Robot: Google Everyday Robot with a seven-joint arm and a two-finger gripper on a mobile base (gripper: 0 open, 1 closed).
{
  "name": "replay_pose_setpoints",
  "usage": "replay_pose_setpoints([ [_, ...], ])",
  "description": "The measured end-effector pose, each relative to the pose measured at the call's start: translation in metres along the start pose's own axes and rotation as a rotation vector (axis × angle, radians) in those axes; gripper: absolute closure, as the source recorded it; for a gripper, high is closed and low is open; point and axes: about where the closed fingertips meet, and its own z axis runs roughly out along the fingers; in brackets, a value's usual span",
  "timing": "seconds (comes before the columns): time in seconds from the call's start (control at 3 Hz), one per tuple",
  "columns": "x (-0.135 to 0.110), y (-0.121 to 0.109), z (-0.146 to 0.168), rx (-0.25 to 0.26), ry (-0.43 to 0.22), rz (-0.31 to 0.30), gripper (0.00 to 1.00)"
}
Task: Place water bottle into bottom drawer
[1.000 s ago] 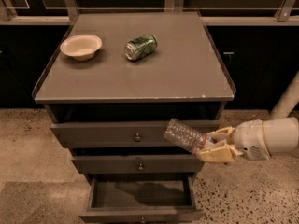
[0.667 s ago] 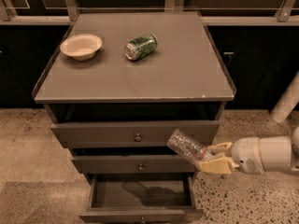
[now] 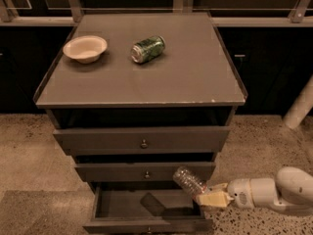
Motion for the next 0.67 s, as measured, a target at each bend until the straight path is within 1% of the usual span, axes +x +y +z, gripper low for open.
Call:
replay_pose_setpoints([
  [0.33, 0.0130, -0.0041, 0.0111, -0.024, 0.002, 0.028, 1.00],
  [0.67, 0.0138, -0.0044, 0.0118, -0.024, 0.004, 0.032, 1.00],
])
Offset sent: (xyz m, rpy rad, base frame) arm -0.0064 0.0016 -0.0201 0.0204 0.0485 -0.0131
